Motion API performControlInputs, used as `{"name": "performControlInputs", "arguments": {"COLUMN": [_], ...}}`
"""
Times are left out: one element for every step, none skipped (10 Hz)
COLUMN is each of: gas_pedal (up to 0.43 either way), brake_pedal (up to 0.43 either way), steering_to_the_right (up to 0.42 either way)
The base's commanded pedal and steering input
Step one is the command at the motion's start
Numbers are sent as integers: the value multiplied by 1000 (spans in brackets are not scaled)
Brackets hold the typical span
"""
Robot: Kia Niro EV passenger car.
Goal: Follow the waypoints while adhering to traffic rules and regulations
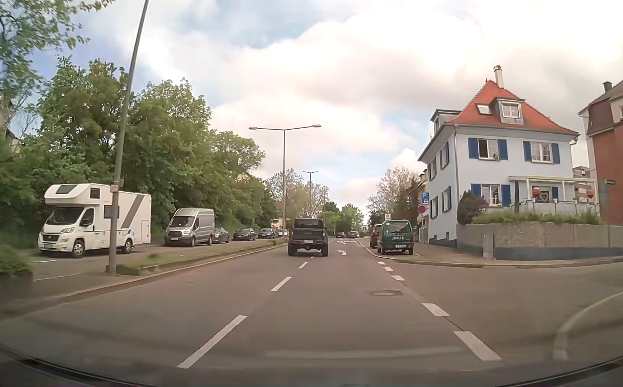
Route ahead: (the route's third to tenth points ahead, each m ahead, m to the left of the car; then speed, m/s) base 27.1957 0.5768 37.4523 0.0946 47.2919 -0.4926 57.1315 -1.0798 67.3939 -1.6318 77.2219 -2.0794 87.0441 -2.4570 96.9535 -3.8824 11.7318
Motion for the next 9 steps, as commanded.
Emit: {"name": "performControlInputs", "arguments": {"gas_pedal": [220,220,209,209,209,197,197,197,197], "brake_pedal": [0,0,0,0,0,0,0,0,0], "steering_to_the_right": [-15,-18,-19,-18,-19,-18,-11,-6,-2]}}
